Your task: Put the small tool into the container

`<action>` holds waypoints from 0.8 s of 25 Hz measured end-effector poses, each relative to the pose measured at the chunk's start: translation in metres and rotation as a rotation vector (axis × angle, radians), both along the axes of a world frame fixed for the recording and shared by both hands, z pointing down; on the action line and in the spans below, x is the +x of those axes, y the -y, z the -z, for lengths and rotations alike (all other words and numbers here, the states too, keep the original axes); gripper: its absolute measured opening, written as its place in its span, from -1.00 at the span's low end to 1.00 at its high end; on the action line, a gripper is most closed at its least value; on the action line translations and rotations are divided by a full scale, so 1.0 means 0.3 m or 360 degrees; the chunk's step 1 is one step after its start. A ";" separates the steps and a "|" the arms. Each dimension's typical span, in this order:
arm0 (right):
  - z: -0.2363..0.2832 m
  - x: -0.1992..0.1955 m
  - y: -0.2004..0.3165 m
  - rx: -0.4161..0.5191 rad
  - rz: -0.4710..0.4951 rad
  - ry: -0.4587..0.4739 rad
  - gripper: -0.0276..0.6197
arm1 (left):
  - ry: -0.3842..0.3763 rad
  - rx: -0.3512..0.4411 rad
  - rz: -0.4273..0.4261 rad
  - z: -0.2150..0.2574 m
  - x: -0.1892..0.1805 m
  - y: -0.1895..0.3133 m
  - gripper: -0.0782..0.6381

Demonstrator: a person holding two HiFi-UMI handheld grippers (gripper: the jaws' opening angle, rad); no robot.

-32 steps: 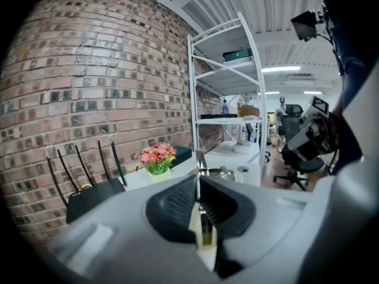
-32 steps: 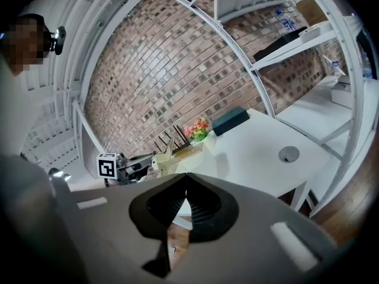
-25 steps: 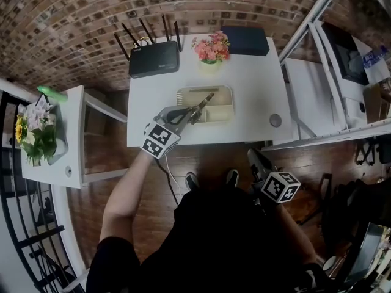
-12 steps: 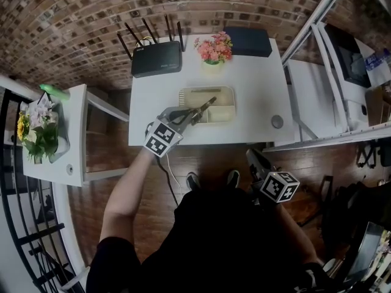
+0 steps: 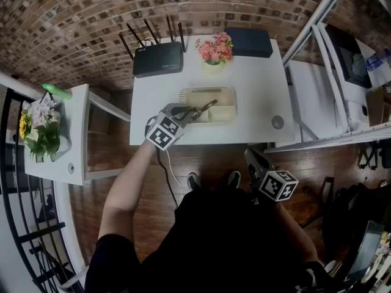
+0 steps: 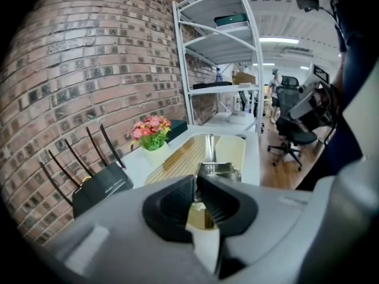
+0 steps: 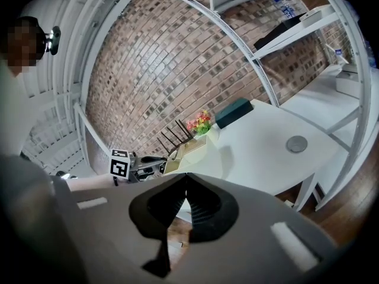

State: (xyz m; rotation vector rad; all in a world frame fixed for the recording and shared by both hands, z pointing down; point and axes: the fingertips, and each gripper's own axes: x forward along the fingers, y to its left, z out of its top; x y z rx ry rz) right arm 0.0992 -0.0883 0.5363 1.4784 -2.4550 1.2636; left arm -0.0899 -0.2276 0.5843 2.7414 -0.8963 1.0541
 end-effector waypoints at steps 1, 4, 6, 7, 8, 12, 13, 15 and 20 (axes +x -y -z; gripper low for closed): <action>-0.003 0.001 -0.001 -0.0004 0.0001 0.0002 -0.88 | 0.0015 -0.0007 -0.0008 -0.004 0.001 0.002 -0.67; -0.014 0.004 -0.007 -0.0031 -0.0004 0.0017 -0.88 | 0.0034 -0.0039 -0.0007 -0.018 -0.009 0.005 -0.66; -0.017 0.006 -0.008 -0.0039 -0.0008 0.0025 -0.88 | 0.0054 -0.0042 0.0005 -0.026 -0.022 0.008 -0.65; -0.018 0.008 -0.009 -0.0041 -0.0008 0.0025 -0.88 | 0.0066 -0.0038 0.0014 -0.029 -0.027 0.011 -0.64; -0.020 0.010 -0.009 -0.0044 -0.0007 0.0025 -0.88 | 0.0077 -0.0033 0.0023 -0.033 -0.031 0.013 -0.63; -0.025 0.009 -0.009 -0.0053 0.0003 0.0037 -0.88 | 0.0103 -0.0032 0.0077 -0.046 -0.044 0.018 -0.61; -0.028 0.009 -0.009 -0.0056 0.0006 0.0038 -0.88 | 0.0107 -0.0033 0.0089 -0.048 -0.047 0.019 -0.60; -0.033 0.008 -0.008 -0.0063 0.0012 0.0037 -0.88 | 0.0117 -0.0027 0.0106 -0.051 -0.054 0.021 -0.60; -0.041 0.005 -0.003 -0.0076 0.0034 0.0040 -0.88 | 0.0128 -0.0019 0.0120 -0.049 -0.065 0.021 -0.58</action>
